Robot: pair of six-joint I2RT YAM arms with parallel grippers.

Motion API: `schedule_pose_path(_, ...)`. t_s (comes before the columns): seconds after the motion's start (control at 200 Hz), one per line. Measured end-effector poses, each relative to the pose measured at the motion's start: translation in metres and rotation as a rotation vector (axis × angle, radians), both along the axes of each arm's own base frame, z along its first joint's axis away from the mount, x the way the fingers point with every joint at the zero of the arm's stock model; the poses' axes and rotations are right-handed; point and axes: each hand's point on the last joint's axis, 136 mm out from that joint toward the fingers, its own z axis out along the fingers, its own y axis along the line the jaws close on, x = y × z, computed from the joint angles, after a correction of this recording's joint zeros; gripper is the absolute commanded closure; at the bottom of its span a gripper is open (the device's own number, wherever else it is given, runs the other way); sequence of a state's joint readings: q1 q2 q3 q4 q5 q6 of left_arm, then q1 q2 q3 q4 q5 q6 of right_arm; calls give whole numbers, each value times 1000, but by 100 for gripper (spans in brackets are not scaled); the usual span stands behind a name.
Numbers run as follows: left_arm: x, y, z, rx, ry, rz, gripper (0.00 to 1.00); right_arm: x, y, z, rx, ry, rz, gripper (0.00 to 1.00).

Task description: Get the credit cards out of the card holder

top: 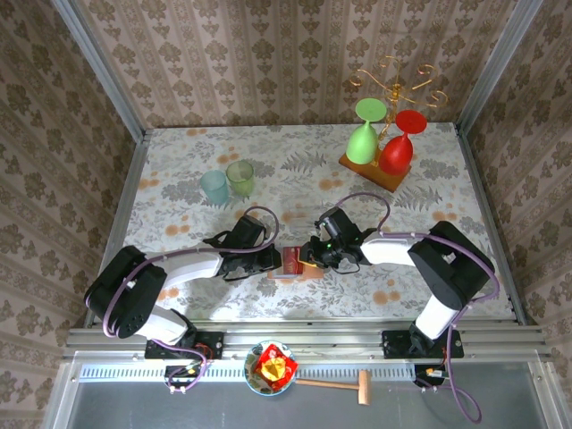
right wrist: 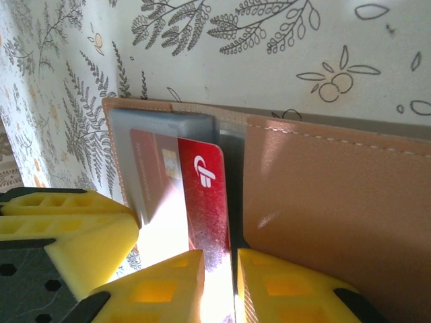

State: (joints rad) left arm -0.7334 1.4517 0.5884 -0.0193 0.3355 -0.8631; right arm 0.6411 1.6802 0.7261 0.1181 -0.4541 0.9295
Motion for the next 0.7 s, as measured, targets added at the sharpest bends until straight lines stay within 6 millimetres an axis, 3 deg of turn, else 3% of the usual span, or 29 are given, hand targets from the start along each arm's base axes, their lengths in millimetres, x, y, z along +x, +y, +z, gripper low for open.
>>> schedule_pose_path(0.7, 0, 1, 0, 3, 0, 2, 87, 5, 2, -5, 47, 25, -10, 90)
